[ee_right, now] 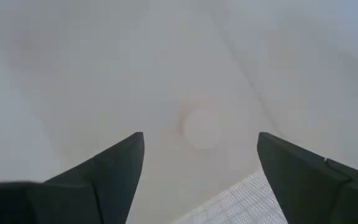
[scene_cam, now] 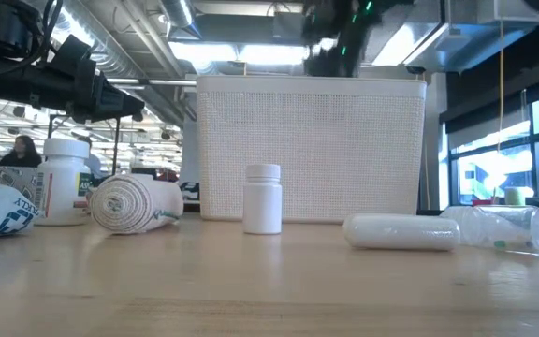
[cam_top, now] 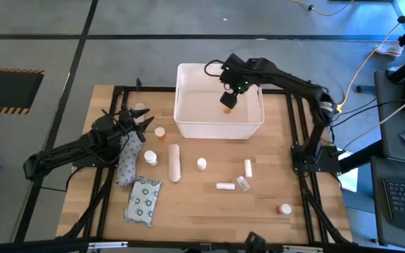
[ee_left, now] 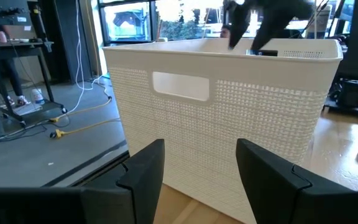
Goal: Pick & place medical supplies in basket/bin
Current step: Put the orange pill bottle into the white bin
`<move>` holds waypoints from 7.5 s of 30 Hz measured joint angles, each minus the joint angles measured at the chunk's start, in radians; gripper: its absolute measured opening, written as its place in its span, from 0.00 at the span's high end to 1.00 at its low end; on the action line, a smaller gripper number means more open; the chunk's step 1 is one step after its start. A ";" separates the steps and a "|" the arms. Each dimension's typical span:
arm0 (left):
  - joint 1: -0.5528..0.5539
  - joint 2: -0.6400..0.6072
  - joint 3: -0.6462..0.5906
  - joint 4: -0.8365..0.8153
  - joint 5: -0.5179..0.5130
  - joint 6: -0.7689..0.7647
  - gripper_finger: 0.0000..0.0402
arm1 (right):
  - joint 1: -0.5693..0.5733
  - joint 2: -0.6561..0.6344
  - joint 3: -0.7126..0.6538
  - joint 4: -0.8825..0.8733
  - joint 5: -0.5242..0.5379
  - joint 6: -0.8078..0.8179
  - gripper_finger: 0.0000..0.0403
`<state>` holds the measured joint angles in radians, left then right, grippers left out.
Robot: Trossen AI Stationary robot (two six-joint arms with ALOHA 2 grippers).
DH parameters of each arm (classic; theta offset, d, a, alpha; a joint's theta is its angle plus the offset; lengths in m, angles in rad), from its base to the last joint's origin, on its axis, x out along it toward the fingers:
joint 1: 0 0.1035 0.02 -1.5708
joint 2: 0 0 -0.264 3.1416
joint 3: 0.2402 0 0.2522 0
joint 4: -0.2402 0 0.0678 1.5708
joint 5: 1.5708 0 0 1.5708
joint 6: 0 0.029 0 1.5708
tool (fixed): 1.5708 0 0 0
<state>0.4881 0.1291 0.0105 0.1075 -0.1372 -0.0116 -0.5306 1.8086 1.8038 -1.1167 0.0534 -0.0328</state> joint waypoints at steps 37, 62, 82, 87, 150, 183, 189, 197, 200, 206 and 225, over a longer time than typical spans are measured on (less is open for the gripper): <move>-0.001 0.000 0.000 0.000 0.001 -0.085 0.52 | 0.888 -0.548 -0.719 0.068 0.109 0.496 0.22; -0.002 0.000 0.001 0.025 0.051 -0.107 0.35 | 0.953 -0.595 -0.998 0.131 0.213 0.631 0.22; 0.000 0.188 0.268 -0.439 0.213 -0.393 0.14 | 0.953 -0.595 -0.998 0.159 0.253 0.573 0.22; -0.002 0.412 0.435 -0.589 0.157 -0.402 0.14 | 0.953 -0.595 -0.998 0.169 0.253 0.571 0.22; -0.002 1.278 0.776 -0.840 0.218 -0.428 0.14 | 0.953 -0.595 -0.998 0.230 0.277 0.465 0.22; -0.002 1.277 0.776 -0.840 0.201 -0.387 0.38 | 0.953 -0.595 -0.998 0.230 0.305 0.464 0.22; -0.002 1.277 0.776 -0.837 0.200 -0.386 0.48 | 0.953 -0.595 -0.998 0.230 0.305 0.459 0.22; -0.002 1.271 0.776 -0.836 0.225 -0.338 0.47 | 0.953 -0.595 -0.998 0.238 0.305 0.443 0.22; -0.002 1.249 0.776 -0.837 0.229 -0.341 0.48 | 0.953 -0.594 -0.998 0.238 0.305 0.443 0.22; -0.002 1.141 0.776 -0.877 0.229 -0.341 0.49 | 0.953 -0.594 -0.998 0.238 0.305 0.443 0.22; -0.002 0.635 0.776 -0.549 0.355 -0.390 0.48 | 0.953 -0.594 -0.998 0.244 0.305 0.439 0.22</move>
<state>0.4862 0.7640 0.7864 -0.4415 0.2181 -0.4019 0.4221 1.2144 0.8062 -0.8725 0.3588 0.4061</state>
